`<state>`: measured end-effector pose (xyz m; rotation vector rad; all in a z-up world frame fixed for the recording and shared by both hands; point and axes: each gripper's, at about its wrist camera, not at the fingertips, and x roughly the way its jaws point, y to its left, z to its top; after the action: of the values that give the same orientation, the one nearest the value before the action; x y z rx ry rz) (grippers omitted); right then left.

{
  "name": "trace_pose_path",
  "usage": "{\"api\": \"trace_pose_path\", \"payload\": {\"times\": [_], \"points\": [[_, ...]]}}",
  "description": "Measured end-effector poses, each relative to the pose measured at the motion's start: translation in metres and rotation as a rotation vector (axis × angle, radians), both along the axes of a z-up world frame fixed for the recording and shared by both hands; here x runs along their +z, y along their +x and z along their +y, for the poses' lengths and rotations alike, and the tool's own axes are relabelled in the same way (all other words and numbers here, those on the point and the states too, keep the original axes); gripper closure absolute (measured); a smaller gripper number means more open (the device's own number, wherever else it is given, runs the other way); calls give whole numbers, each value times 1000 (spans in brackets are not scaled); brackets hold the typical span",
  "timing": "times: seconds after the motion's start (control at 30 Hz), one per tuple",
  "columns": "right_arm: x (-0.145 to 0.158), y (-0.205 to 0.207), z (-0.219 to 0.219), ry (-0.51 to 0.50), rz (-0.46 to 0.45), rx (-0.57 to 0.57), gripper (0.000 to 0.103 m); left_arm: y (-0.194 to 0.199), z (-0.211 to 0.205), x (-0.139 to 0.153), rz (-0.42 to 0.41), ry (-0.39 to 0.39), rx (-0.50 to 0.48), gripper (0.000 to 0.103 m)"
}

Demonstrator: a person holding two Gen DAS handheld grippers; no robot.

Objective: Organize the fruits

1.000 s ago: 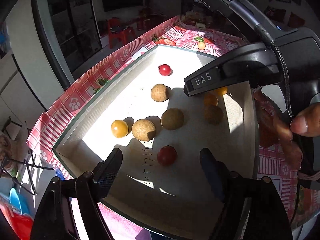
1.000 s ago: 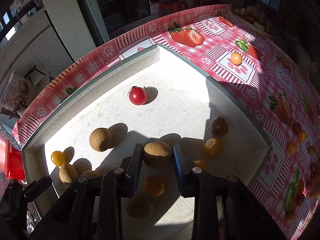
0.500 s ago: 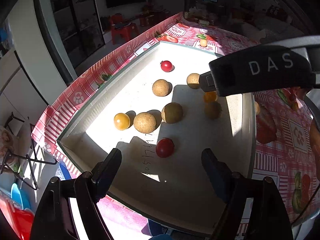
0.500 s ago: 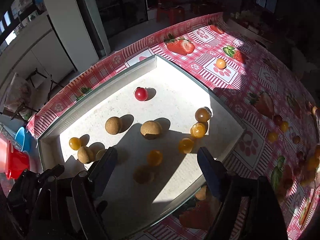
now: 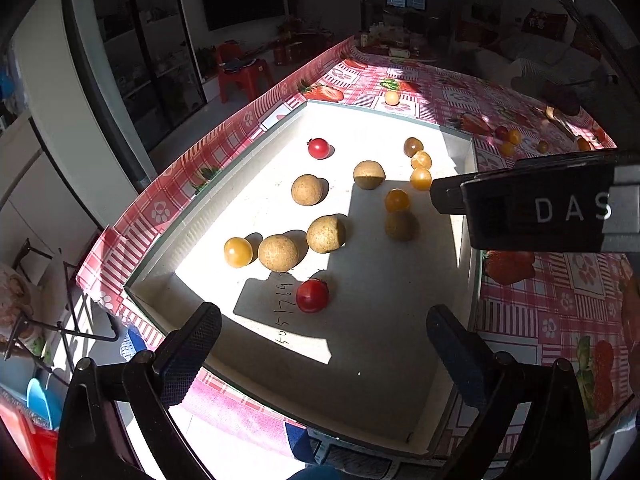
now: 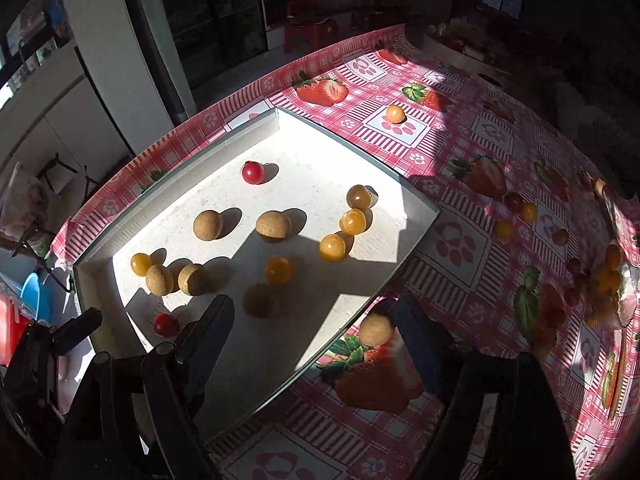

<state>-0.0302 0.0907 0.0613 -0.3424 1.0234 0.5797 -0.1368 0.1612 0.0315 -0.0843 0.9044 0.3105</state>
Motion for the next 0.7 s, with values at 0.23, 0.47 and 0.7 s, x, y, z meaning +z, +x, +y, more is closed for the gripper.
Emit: {"api": "trace_pose_path", "payload": {"times": [0.23, 0.47, 0.7], "points": [[1, -15, -15, 12, -9, -22, 18, -7, -9, 4, 1, 38, -3, 0], [5, -23, -23, 4, -39, -38, 17, -15, -11, 6, -1, 25, 0, 0], [11, -29, -28, 25, -39, -47, 0, -22, -13, 12, -11, 33, -2, 0]]}}
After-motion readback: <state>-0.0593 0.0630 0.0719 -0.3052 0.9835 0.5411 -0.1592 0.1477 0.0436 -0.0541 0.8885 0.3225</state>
